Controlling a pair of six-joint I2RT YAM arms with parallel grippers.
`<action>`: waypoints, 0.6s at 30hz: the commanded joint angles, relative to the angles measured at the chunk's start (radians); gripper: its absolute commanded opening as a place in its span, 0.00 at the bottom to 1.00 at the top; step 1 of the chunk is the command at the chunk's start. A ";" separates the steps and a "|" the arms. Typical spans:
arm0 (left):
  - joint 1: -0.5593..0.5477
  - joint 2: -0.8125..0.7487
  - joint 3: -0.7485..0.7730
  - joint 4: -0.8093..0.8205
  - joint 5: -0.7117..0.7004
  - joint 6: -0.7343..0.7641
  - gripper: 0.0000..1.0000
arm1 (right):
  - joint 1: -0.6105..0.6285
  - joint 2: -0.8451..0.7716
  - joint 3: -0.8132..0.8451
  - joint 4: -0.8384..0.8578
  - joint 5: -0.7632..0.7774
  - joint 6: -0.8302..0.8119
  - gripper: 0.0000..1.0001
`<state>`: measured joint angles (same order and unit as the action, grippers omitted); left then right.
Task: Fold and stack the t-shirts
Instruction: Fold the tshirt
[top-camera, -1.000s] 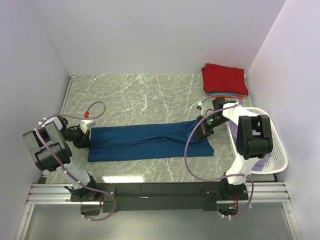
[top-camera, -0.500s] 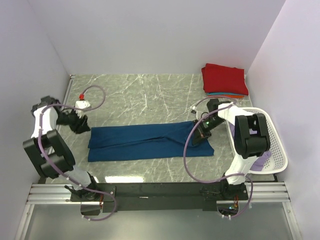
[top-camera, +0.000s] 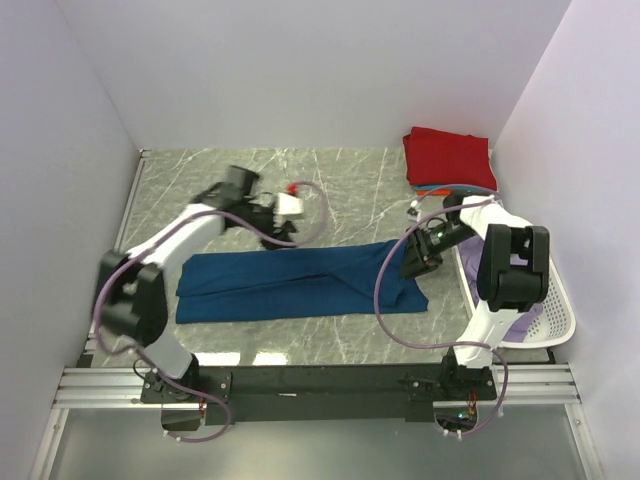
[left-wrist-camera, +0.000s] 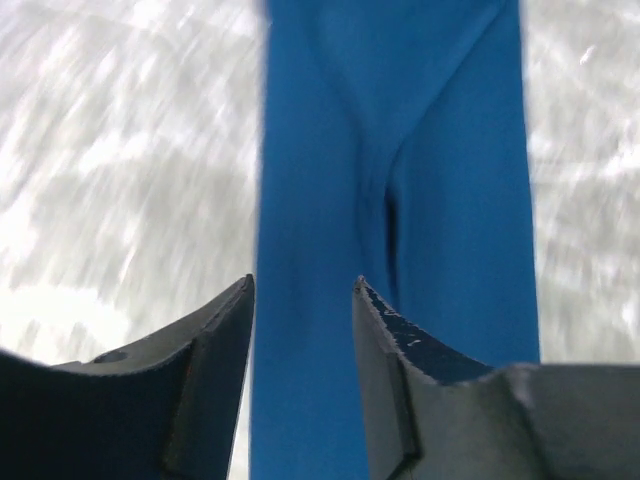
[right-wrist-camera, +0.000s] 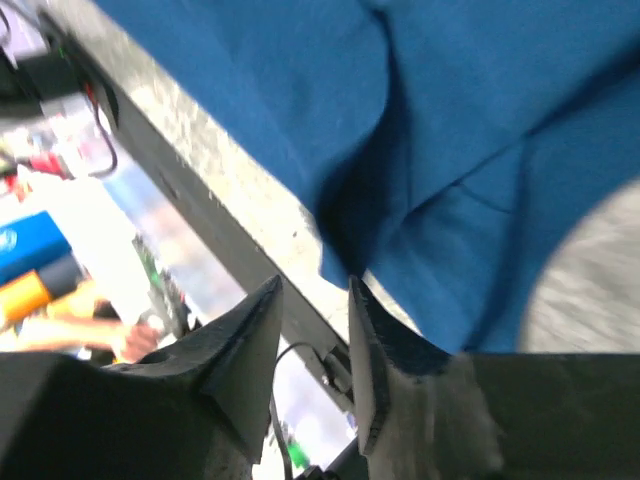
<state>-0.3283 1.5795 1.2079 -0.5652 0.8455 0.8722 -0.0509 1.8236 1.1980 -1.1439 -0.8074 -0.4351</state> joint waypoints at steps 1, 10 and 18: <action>-0.127 0.147 0.091 0.198 0.006 -0.180 0.48 | -0.017 -0.052 0.048 0.013 -0.026 0.036 0.39; -0.310 0.451 0.340 0.349 -0.026 -0.354 0.44 | -0.035 -0.001 0.052 0.154 -0.036 0.210 0.34; -0.377 0.539 0.390 0.404 -0.048 -0.423 0.41 | -0.119 0.017 0.034 0.132 -0.045 0.165 0.34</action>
<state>-0.6880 2.1052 1.5455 -0.2150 0.8021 0.4969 -0.1356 1.8381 1.2297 -1.0073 -0.8310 -0.2531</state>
